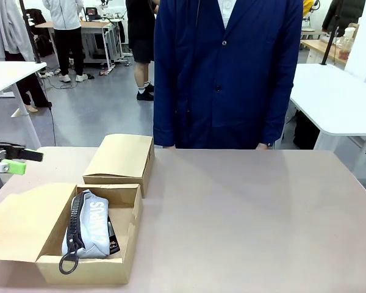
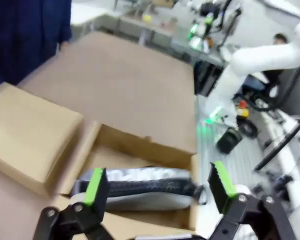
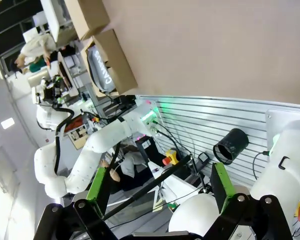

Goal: Place items inside the box.
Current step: Close the lid of the Mailer Box closest to the robot.

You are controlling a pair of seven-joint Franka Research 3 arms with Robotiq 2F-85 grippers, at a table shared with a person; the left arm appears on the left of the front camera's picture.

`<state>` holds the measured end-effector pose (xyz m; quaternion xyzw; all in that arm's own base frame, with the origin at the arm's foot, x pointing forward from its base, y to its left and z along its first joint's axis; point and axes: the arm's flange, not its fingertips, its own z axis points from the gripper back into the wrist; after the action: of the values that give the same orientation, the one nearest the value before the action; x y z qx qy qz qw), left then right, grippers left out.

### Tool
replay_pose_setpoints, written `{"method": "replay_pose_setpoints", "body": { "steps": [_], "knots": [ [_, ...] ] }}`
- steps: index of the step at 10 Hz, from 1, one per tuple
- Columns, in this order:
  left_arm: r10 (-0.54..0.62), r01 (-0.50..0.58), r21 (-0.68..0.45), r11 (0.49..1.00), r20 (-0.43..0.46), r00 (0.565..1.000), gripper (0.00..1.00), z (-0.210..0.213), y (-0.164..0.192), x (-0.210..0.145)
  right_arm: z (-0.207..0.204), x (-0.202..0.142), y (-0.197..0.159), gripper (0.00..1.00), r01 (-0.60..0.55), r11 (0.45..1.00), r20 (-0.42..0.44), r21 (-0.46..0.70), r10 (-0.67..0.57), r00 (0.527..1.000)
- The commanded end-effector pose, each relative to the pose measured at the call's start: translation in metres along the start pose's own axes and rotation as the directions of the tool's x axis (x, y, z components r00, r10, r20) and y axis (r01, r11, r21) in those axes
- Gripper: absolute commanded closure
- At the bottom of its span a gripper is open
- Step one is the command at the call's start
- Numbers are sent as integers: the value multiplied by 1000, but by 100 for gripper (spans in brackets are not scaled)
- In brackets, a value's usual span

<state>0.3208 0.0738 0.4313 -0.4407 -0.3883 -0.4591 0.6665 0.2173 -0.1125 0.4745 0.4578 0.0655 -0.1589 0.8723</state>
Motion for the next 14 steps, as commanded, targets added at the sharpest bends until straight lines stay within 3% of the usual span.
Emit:
{"method": "replay_pose_setpoints", "body": {
  "steps": [1,3,4,8,9,10,11,12,13,14],
  "knots": [
    [-674,624,289,726,120,729,0,39,19,-23,-1,1,2,0,-14,1000,-2,24,14,1000],
    [-641,562,469,681,10,768,0,81,57,-23,-1,1,2,0,-14,1000,-2,24,14,1000],
    [-277,262,172,950,69,958,0,48,14,-17,-1,1,2,0,-14,1000,-2,24,14,1000],
    [-322,301,209,931,74,944,0,54,27,-23,-1,1,2,0,-14,1000,-2,24,14,1000],
    [-336,335,121,934,-17,942,0,54,42,-34,-1,1,2,0,-14,1000,-2,24,14,1000],
    [-380,399,183,898,-131,916,0,64,56,-47,-1,1,2,0,-14,1000,-2,24,14,1000],
    [-405,437,201,877,-184,896,0,81,71,-61,-1,1,2,0,-14,1000,-2,24,14,1000],
    [-446,467,105,878,-173,878,0,97,79,-74,-1,1,2,0,-14,1000,-2,24,14,1000],
    [-437,480,191,856,-227,870,0,110,87,-82,-1,1,2,0,-14,1000,-2,24,14,1000],
    [-409,444,168,880,-205,889,0,119,92,-91,-1,1,2,0,-14,1000,-2,24,14,1000]
  ]
}}
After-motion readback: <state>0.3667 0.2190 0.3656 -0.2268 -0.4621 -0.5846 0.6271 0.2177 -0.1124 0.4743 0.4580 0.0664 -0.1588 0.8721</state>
